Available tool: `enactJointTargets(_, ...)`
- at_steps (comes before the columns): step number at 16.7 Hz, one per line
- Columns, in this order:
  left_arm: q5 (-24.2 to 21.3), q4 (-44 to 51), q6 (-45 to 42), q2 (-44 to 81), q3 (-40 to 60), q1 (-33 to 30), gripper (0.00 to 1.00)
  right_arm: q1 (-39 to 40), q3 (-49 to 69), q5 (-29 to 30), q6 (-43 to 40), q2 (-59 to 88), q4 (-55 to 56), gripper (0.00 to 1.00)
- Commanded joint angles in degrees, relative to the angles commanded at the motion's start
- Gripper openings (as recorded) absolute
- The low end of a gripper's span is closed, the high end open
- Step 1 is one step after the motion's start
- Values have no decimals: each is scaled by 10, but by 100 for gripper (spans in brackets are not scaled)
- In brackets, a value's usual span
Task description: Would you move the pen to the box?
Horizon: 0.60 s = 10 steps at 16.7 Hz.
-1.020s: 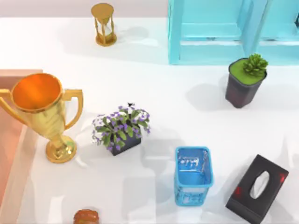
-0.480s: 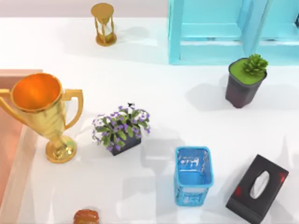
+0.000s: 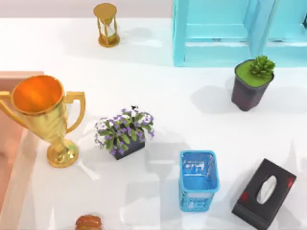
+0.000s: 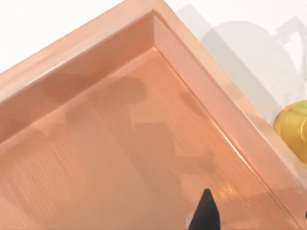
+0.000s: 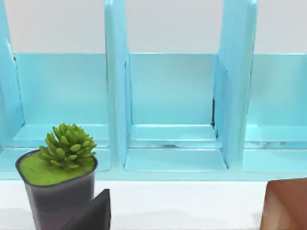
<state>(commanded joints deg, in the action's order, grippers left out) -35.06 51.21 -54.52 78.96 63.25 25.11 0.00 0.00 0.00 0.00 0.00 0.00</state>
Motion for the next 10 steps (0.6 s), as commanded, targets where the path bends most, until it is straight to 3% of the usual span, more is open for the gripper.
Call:
enactJointTargets(5, 0, 0, 0, 0, 0, 0, 98, 0, 0, 0, 0, 0, 0, 100)
enactJointTargets(10, 0, 0, 0, 0, 0, 0, 100, 0, 0, 0, 0, 0, 0, 100)
